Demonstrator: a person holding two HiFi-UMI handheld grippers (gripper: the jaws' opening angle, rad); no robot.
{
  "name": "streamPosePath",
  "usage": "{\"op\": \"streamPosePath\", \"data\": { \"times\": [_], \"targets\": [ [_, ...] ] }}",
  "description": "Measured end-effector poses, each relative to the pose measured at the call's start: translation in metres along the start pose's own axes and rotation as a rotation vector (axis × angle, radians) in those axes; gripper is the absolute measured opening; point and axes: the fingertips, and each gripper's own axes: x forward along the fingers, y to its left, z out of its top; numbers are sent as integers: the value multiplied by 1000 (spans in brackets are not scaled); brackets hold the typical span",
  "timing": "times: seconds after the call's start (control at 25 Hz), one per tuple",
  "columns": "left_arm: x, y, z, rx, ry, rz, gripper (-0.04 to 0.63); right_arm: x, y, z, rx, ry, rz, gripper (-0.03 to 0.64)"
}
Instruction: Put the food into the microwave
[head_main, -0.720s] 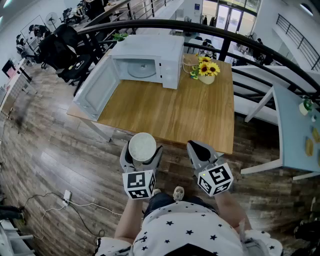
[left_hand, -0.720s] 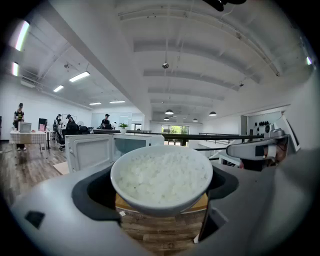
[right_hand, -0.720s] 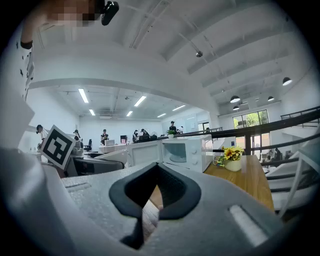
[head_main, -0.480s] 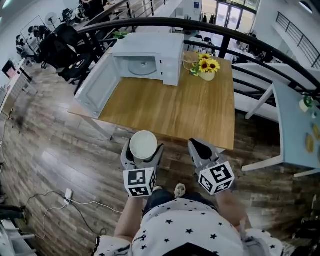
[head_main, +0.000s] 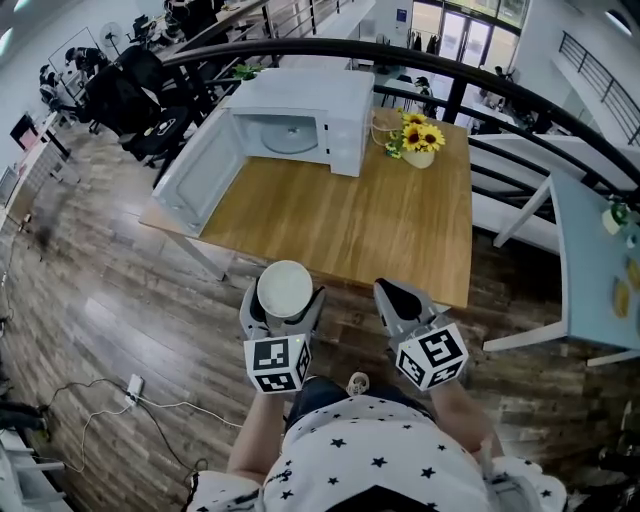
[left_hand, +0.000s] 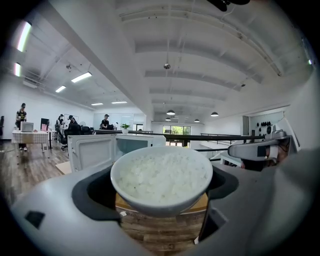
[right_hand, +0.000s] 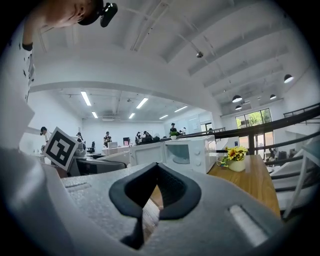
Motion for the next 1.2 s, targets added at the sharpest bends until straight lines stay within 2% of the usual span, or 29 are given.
{"op": "streamPosePath", "data": {
  "times": [0.36, 0.8, 1.2],
  "targets": [
    [11, -5, 5, -16, -34, 48, 499, 3, -16, 0, -2, -1, 52, 5],
    [24, 0, 8, -33, -35, 97, 499, 17, -26, -4, 3, 25, 108, 5],
    [54, 37, 17, -32, -35, 96, 499, 67, -29, 3, -1, 29, 107, 5]
  ]
}}
